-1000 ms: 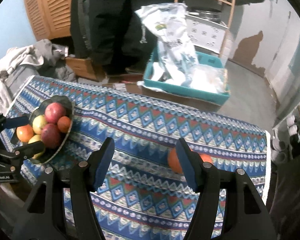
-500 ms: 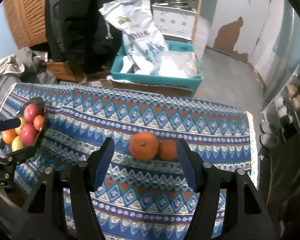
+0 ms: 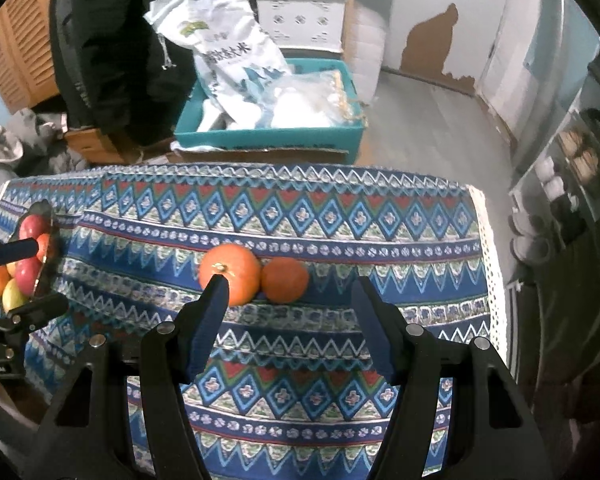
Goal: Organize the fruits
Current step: 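Move left tool to the large orange while right tool approaches the smaller orange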
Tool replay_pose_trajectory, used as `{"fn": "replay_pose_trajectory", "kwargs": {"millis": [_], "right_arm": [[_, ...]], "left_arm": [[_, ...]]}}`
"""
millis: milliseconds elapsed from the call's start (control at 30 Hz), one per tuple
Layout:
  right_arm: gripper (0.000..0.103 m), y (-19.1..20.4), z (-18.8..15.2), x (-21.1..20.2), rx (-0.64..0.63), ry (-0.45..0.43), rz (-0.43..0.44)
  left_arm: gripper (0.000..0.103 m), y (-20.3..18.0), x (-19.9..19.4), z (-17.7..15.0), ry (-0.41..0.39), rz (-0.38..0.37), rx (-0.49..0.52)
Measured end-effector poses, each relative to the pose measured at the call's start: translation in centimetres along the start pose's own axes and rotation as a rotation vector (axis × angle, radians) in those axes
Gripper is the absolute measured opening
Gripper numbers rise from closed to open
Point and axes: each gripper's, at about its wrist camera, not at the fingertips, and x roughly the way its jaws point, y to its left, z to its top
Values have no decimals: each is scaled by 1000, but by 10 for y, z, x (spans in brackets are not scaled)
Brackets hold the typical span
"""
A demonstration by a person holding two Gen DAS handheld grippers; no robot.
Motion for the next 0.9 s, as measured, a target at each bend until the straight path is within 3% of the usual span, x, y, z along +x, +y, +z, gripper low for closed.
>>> {"fn": "replay_pose_trajectory", "kwargs": {"millis": [900], "right_arm": [[64,-56,-17,75,120,140,12]], "left_arm": [[81,-60,109,39,131,-156,84]]}}
